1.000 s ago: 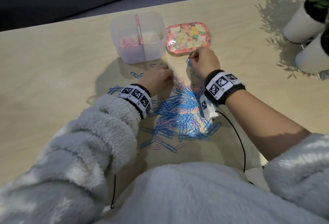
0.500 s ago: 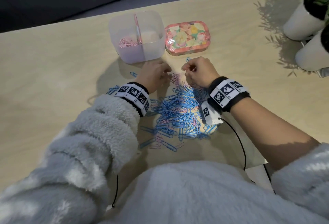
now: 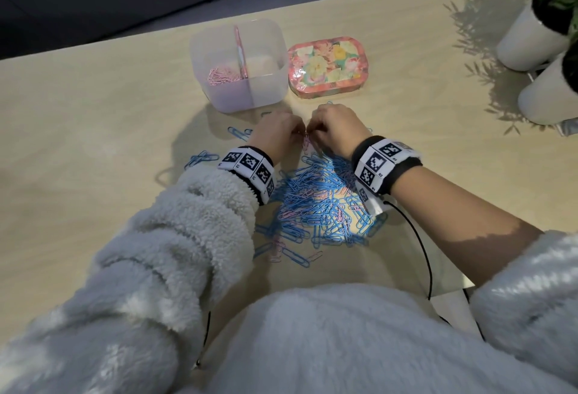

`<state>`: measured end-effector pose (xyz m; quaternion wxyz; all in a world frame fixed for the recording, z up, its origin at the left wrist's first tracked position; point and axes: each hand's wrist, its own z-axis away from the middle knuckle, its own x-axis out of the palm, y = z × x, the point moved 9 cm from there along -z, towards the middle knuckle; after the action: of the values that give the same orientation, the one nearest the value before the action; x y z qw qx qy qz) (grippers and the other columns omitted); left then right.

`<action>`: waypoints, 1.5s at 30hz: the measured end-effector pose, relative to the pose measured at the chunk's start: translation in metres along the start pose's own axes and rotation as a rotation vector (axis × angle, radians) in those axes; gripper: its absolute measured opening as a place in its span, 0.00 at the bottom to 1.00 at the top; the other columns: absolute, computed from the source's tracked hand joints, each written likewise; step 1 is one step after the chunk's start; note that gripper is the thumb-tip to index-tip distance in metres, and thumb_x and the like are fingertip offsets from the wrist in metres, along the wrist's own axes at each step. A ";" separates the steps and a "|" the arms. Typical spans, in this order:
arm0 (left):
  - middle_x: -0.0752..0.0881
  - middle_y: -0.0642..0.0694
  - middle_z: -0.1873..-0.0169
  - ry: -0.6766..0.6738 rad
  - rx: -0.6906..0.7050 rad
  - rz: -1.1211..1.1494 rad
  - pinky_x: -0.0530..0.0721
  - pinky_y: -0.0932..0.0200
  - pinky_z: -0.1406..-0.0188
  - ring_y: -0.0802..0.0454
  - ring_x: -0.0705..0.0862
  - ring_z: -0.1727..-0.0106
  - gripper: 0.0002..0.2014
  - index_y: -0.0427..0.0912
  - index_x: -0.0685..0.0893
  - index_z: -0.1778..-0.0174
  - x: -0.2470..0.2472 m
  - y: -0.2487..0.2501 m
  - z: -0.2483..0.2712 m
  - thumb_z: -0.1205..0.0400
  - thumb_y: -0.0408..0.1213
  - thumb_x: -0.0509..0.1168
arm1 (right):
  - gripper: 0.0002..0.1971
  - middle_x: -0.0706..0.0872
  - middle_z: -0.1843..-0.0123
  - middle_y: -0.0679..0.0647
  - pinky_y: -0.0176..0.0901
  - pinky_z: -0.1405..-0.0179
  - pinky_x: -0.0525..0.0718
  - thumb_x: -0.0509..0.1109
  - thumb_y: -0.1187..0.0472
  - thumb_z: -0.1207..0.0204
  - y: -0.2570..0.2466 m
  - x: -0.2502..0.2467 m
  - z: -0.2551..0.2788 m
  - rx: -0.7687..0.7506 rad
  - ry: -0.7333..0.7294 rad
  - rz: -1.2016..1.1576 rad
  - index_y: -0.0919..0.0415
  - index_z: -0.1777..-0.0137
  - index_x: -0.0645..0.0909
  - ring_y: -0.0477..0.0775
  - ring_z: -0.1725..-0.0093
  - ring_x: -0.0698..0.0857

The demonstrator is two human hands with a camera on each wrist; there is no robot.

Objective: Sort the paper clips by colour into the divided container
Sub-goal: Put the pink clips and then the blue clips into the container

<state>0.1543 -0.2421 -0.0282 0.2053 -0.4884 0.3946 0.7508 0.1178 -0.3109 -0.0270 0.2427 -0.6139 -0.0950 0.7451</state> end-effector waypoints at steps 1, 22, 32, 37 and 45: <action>0.85 0.35 0.49 -0.004 0.004 0.000 0.76 0.48 0.49 0.37 0.82 0.45 0.13 0.40 0.86 0.43 0.000 0.000 0.001 0.20 0.35 0.61 | 0.11 0.87 0.48 0.66 0.52 0.45 0.79 0.66 0.68 0.27 0.001 0.000 0.000 0.003 -0.006 -0.007 0.64 0.49 0.88 0.67 0.44 0.82; 0.85 0.34 0.49 -0.011 -0.009 -0.046 0.78 0.44 0.45 0.35 0.83 0.45 0.12 0.36 0.85 0.47 0.004 -0.001 0.006 0.22 0.30 0.60 | 0.07 0.83 0.45 0.69 0.52 0.47 0.77 0.62 0.70 0.26 0.000 0.016 0.001 0.126 -0.056 0.041 0.68 0.52 0.81 0.68 0.43 0.81; 0.83 0.30 0.47 0.007 0.015 -0.202 0.78 0.41 0.55 0.32 0.83 0.47 0.10 0.28 0.80 0.48 0.004 -0.005 0.022 0.18 0.28 0.56 | 0.01 0.81 0.64 0.51 0.29 0.70 0.74 0.69 0.66 0.30 -0.074 -0.077 -0.061 -0.044 0.162 -0.252 0.62 0.61 0.82 0.42 0.68 0.79; 0.84 0.24 0.58 0.066 -0.038 -0.012 0.80 0.43 0.64 0.29 0.85 0.60 0.10 0.24 0.81 0.55 -0.003 -0.019 0.035 0.22 0.25 0.56 | 0.11 0.81 0.70 0.50 0.34 0.74 0.82 0.71 0.70 0.31 -0.115 -0.069 -0.102 -0.009 0.129 -0.351 0.60 0.71 0.77 0.41 0.75 0.81; 0.85 0.36 0.56 0.470 -0.089 0.087 0.72 0.57 0.59 0.40 0.82 0.56 0.07 0.34 0.84 0.53 -0.100 -0.048 0.050 0.24 0.28 0.62 | 0.13 0.89 0.56 0.67 0.50 0.51 0.88 0.59 0.71 0.26 -0.107 -0.085 -0.095 -0.012 0.184 -0.399 0.76 0.55 0.85 0.50 0.63 0.82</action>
<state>0.2036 -0.1657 0.0532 0.0537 -0.6407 0.4189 0.6413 0.2463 -0.2740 0.0727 0.3894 -0.6498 -0.1967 0.6225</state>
